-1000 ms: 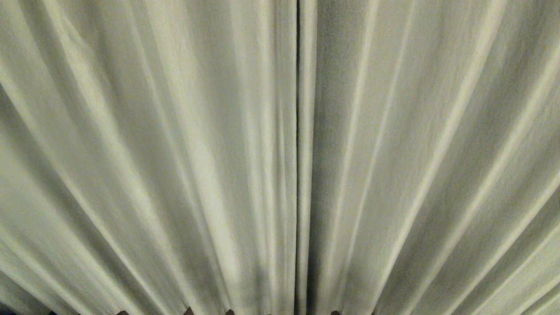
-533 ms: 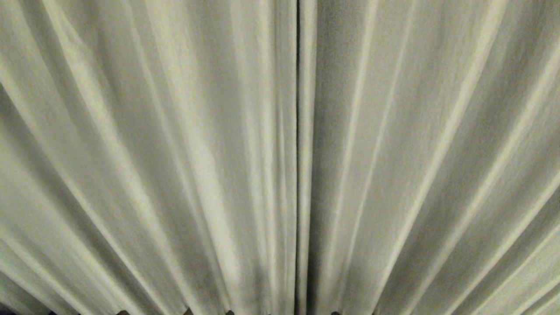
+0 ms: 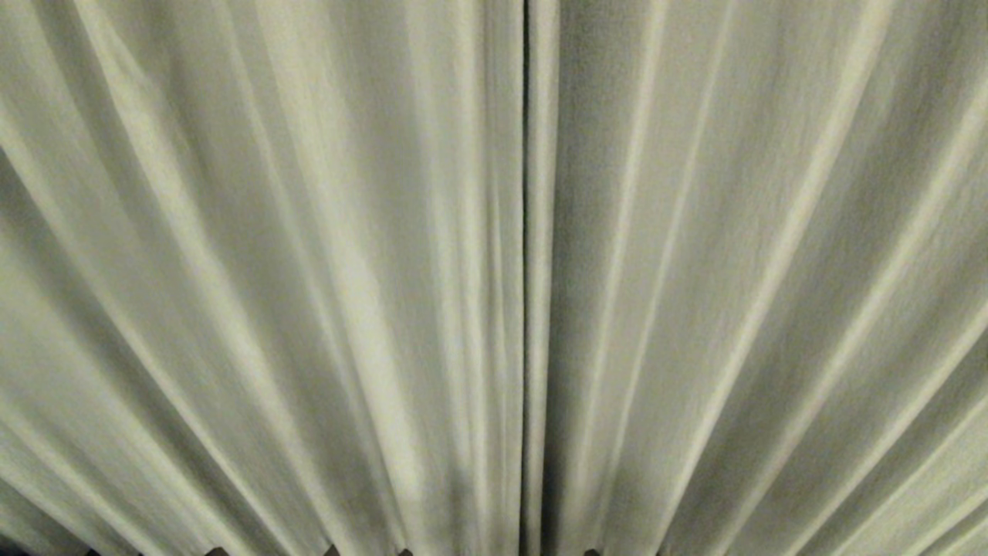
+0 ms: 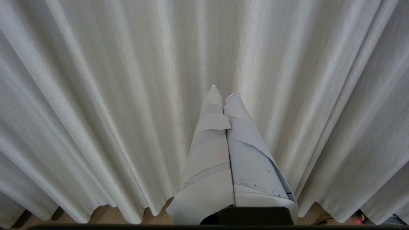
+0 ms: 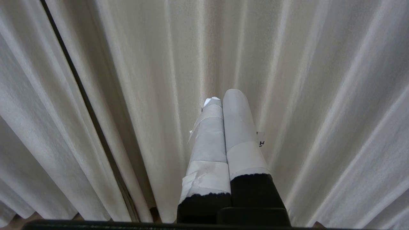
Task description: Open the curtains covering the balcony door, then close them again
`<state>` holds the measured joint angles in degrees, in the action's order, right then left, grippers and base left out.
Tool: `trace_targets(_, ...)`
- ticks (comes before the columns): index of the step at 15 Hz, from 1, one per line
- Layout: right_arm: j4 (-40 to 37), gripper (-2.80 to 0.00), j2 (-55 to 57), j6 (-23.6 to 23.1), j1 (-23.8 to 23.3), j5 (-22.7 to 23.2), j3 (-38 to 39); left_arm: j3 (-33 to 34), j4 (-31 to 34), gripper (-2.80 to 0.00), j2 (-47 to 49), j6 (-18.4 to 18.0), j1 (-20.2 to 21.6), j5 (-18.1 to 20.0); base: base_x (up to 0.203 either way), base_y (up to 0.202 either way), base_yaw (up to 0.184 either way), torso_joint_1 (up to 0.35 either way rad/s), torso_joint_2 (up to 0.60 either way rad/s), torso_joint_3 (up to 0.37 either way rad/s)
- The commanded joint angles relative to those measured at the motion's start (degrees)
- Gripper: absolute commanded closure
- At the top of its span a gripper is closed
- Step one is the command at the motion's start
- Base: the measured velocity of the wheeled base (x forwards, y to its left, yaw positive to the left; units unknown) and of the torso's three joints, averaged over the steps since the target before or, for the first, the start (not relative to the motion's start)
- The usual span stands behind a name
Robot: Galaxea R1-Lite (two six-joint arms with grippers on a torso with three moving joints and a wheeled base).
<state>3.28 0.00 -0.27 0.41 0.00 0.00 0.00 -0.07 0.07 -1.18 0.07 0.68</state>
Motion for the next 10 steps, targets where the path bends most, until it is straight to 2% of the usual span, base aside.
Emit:
trace_targets(1, 0.0, 0.00, 0.0, 0.1, 0.0, -0.1, 0.0, -0.1, 0.0, 0.00, -0.1, 0.0, 0.0, 0.0, 0.000, 0.000, 0.000, 0.000, 0.00, 0.000)
trace_targets(10, 0.0, 0.00, 0.0, -0.1, 0.0, 0.0, 0.0, 0.0, 0.0, 0.00, -0.1, 0.0, 0.0, 0.0, 0.000, 0.000, 0.000, 0.000, 0.00, 0.000)
